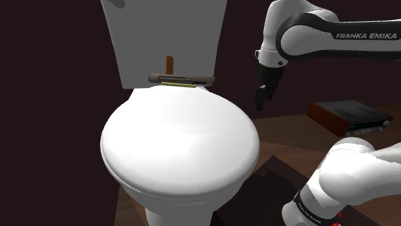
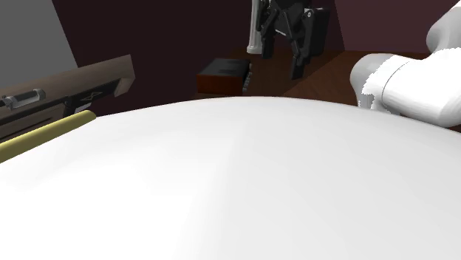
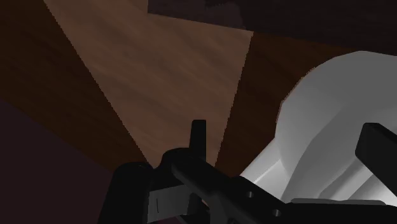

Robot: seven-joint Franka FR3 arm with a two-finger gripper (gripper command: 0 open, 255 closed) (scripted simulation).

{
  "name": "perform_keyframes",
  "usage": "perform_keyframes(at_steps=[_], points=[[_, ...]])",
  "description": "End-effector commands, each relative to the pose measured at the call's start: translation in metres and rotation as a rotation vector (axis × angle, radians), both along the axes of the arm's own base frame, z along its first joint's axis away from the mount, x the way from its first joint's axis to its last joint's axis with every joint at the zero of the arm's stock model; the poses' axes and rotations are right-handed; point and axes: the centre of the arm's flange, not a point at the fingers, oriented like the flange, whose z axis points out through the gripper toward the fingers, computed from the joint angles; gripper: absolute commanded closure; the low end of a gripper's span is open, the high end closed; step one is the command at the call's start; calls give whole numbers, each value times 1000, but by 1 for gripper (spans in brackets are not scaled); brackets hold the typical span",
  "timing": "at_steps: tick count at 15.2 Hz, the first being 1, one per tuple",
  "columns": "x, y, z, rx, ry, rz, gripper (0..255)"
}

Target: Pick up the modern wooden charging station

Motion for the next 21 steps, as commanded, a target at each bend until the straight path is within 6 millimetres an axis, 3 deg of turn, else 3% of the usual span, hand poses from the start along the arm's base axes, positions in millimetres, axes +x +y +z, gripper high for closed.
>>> perform_keyframes(at_steps=[1, 11, 21], points=[[0, 0, 0, 0, 0, 0, 0], [109, 57, 25, -177, -46, 226, 0], [200, 141, 42, -355, -92, 453, 0]])
